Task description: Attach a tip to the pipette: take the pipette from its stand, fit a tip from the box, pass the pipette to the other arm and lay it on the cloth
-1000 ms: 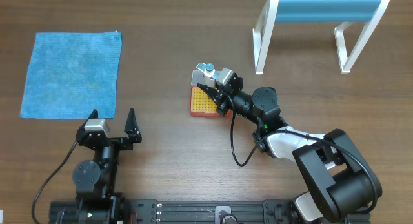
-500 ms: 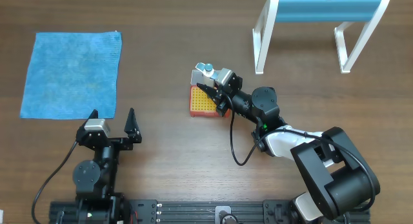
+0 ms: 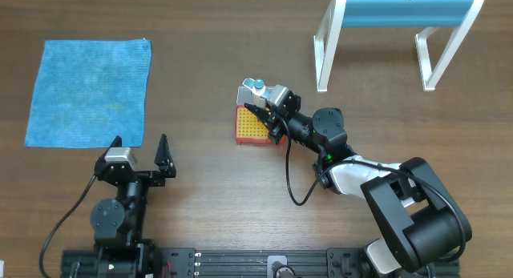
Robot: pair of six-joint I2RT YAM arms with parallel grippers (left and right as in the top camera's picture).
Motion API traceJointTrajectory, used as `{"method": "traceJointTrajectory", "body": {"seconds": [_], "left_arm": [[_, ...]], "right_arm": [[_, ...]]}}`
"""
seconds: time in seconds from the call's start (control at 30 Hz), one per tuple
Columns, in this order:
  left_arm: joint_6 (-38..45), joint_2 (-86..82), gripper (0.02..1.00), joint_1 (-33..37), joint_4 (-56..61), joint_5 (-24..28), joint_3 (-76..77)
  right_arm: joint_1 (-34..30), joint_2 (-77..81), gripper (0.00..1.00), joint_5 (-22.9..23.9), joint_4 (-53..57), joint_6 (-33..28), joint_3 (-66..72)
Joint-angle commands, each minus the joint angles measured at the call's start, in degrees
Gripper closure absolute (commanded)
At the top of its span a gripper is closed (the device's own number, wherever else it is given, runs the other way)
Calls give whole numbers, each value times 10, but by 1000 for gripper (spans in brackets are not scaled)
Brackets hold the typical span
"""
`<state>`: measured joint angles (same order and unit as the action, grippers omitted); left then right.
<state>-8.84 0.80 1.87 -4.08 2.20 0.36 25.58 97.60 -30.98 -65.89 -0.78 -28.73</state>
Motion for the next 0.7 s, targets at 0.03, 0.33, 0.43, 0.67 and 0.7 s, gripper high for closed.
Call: {"method": "traceJointTrajectory", "body": {"seconds": [0.03, 0.33, 0.43, 0.67, 0.7], "left_arm": [[7, 1, 20, -1, -4, 7, 0], [7, 1, 23, -1, -4, 7, 0], [7, 1, 20, -1, -4, 7, 0], [7, 1, 20, -1, -4, 7, 0], [7, 1, 23, -1, -4, 7, 0]], "right_arm": [[3, -3, 923, 3, 21, -11, 7], [3, -76, 925, 3, 74, -30, 7], [3, -97, 923, 3, 88, -30, 7], [3, -128, 925, 3, 89, -30, -4], [3, -132, 925, 1, 89, -30, -7]]}}
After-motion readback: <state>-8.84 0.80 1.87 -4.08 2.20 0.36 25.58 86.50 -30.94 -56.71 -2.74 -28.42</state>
